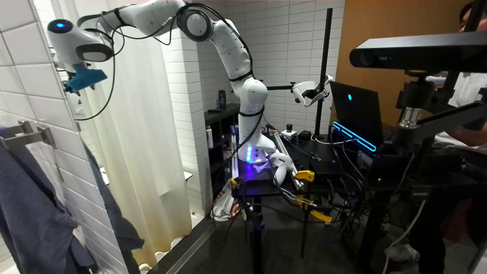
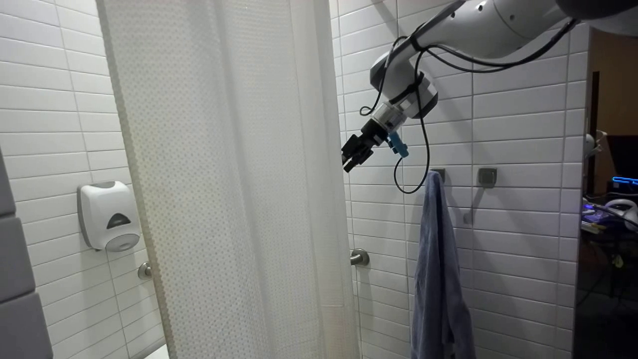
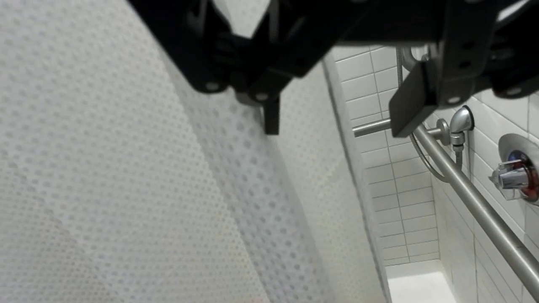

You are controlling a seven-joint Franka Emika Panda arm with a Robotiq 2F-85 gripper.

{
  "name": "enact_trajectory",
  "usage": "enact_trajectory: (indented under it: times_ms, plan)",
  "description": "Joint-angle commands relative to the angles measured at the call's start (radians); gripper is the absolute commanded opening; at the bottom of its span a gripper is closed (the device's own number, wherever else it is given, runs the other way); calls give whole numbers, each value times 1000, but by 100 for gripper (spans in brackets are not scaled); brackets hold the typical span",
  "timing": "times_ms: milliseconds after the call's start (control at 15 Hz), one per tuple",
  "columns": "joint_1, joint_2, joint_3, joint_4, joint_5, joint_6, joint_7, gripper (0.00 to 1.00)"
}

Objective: Move the shower curtain to one side

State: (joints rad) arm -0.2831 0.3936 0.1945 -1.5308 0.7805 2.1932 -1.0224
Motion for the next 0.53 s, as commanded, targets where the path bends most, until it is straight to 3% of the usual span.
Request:
enact_trajectory:
  times_ms: [0,467]
  plan:
    - [36,10,-36,32,56,-42,-43,100]
    - [78,21,-51,27,132,-66,-68,100]
